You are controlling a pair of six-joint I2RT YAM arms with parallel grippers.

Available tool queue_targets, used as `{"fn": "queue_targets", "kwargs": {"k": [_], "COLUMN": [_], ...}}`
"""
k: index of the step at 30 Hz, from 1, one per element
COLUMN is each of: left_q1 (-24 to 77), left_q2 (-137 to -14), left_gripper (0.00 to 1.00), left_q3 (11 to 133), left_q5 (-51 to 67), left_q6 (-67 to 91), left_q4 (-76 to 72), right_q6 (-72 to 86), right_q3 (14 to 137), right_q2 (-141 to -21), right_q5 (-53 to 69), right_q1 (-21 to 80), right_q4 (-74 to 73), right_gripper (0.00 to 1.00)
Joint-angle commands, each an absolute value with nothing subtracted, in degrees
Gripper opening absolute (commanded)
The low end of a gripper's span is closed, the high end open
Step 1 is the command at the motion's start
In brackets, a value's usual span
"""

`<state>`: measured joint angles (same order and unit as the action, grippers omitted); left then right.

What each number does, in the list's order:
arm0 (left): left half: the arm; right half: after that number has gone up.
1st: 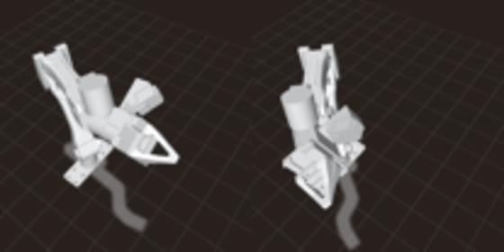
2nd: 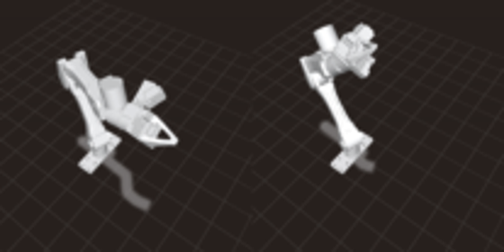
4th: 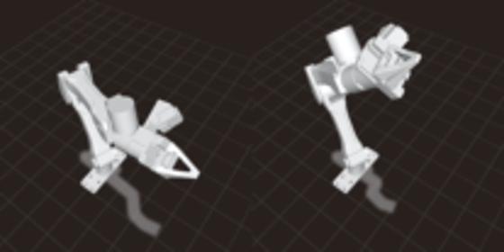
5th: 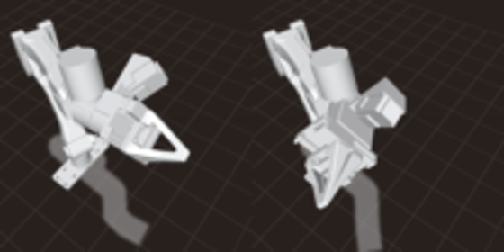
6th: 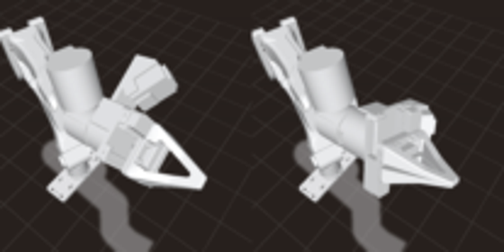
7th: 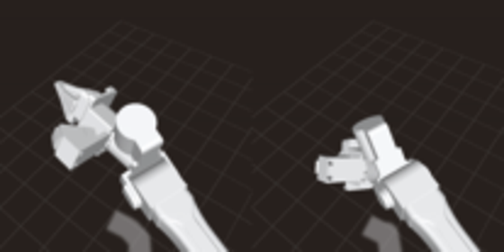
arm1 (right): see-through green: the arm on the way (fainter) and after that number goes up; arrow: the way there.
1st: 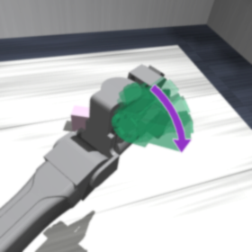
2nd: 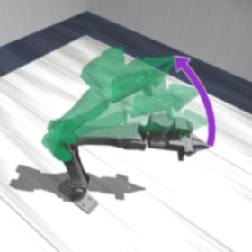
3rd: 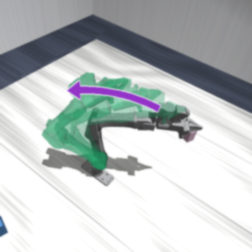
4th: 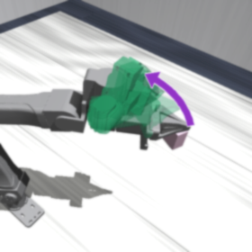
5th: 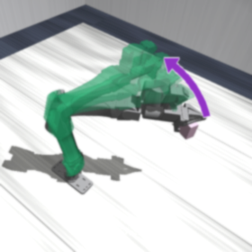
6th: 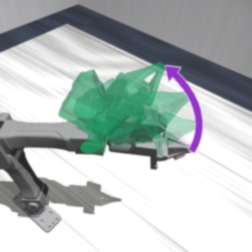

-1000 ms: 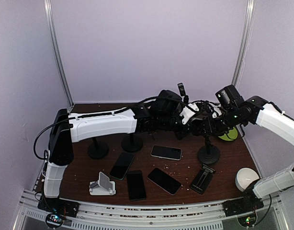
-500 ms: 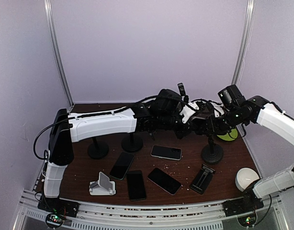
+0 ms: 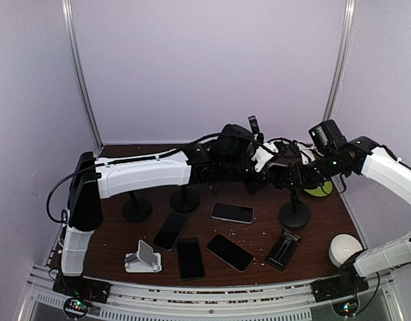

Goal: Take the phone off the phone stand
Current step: Hold the phone stand.

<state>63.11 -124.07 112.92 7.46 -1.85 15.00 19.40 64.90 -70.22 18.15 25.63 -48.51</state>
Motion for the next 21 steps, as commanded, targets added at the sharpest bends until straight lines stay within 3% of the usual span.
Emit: {"fn": "queue_targets", "kwargs": {"k": [1,11,21], "left_q1": [62.6,62.4,62.4], "left_q2": [-119.3,-119.4,-119.4], "left_gripper": [0.0,0.0,0.0], "left_q3": [115.6,115.3,115.0], "left_q5": [8.0,8.3,8.2], "left_q6": [-0.9,-0.6,-0.6], "left_q4": [8.1,7.6,7.1], "right_q6": [18.8,19.7,20.6], "right_q3": [63.5,63.0,62.3], "right_q2": [-68.6,-68.9,-69.8], "right_q5": [16.4,19.2,19.5], "right_q1": [24.3,25.2,26.8], "right_q4": [-48.4,-47.7,-47.0], "right_gripper": [0.29,0.57,0.64]}}
